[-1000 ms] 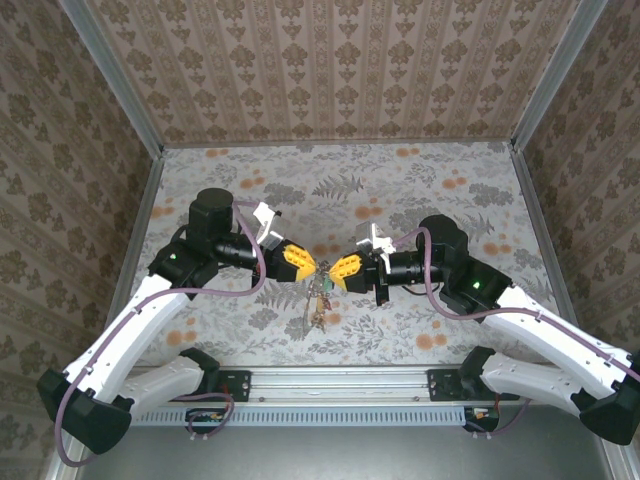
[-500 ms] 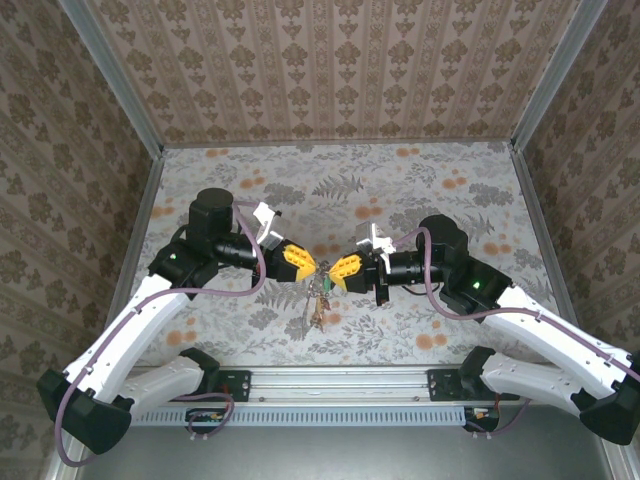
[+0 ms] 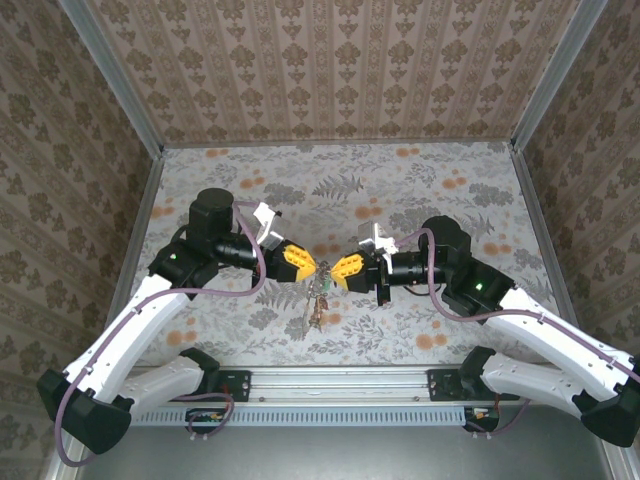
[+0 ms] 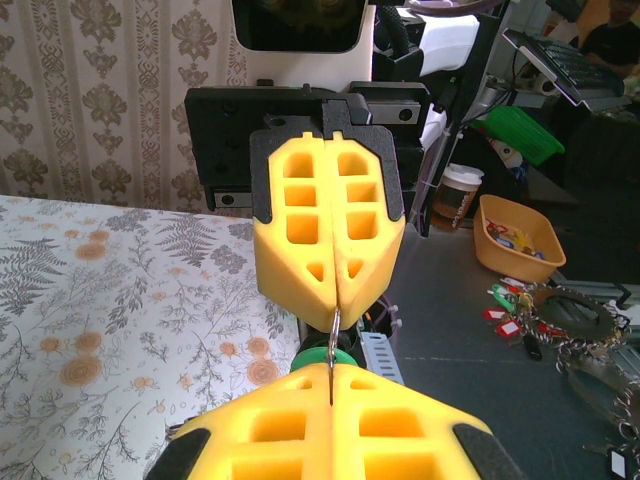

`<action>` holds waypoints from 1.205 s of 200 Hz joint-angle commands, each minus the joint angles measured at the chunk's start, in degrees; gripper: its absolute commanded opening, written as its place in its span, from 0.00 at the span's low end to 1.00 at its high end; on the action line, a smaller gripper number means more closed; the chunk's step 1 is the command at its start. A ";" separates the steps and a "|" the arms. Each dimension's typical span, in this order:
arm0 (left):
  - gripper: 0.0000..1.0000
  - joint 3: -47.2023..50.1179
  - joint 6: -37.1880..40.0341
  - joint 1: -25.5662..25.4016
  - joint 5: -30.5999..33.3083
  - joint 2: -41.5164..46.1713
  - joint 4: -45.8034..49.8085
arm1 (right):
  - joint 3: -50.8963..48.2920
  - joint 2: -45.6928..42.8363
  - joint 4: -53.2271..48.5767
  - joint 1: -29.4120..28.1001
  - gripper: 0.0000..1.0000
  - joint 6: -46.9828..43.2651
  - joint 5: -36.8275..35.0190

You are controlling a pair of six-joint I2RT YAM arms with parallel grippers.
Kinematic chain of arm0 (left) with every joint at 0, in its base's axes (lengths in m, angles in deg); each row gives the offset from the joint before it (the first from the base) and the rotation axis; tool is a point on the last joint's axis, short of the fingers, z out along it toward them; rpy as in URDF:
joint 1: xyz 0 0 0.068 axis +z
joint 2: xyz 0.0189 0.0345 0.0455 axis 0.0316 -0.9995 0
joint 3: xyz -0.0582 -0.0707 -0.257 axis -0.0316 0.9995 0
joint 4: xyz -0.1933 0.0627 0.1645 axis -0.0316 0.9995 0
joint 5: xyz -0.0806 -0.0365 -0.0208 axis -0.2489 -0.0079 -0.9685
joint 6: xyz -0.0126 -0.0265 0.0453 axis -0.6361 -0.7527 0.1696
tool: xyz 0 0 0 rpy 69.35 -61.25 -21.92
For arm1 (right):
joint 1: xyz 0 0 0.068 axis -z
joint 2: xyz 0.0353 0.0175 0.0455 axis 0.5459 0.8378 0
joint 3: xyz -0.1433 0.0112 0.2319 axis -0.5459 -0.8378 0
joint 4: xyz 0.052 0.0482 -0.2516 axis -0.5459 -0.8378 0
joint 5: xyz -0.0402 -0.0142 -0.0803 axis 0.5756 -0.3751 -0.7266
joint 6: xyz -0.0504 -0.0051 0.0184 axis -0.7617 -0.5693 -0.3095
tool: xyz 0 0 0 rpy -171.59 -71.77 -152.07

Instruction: Put the keys on the keyring

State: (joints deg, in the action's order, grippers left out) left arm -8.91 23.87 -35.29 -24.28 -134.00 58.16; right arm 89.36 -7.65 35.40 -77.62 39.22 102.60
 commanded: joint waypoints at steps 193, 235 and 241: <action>0.00 -1.66 1.37 -0.54 -1.51 1.33 0.54 | -0.69 1.93 6.02 -0.12 0.00 2.04 2.43; 0.00 -1.63 1.36 -0.50 -1.51 1.49 0.51 | -0.19 2.51 6.55 -0.12 0.00 2.10 2.46; 0.00 -1.61 1.39 -0.54 -1.51 1.50 0.47 | -0.10 2.61 6.56 -0.12 0.00 2.15 2.53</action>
State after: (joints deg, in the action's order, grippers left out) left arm -8.91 23.87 -35.26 -23.93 -133.94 59.01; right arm 89.25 -5.95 38.72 -77.62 40.68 104.59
